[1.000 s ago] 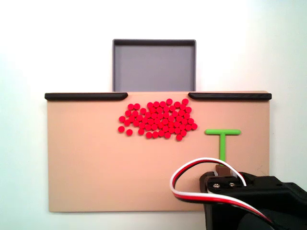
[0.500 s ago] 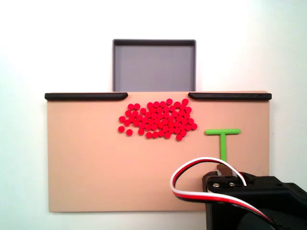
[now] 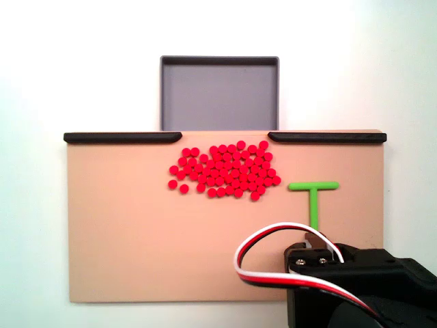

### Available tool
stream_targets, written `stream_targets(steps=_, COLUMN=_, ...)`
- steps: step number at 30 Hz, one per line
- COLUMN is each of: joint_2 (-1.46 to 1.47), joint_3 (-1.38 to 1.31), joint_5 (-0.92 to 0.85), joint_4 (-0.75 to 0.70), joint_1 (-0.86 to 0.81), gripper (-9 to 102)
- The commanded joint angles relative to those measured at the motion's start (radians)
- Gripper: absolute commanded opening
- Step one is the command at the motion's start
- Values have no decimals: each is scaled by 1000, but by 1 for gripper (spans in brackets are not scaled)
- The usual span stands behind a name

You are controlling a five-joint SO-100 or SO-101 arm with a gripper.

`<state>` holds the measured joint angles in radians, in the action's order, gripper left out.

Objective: Grasp a green tool by the dark brown handle.

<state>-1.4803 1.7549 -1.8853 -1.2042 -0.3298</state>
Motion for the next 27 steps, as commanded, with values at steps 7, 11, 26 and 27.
stream_targets(steps=7, joint_2=-57, joint_3=-21, joint_5=29, joint_4=-11, joint_1=21, gripper=0)
stream_targets(steps=11, joint_2=-69, joint_3=-21, joint_5=48, joint_4=-12, joint_1=32, gripper=0)
stream_targets(steps=26, joint_2=-150, joint_3=-25, joint_5=117, joint_4=-92, joint_1=61, gripper=0)
stream_targets(steps=27, joint_2=-160, joint_3=-23, joint_5=123, joint_4=-100, joint_1=64, gripper=0)
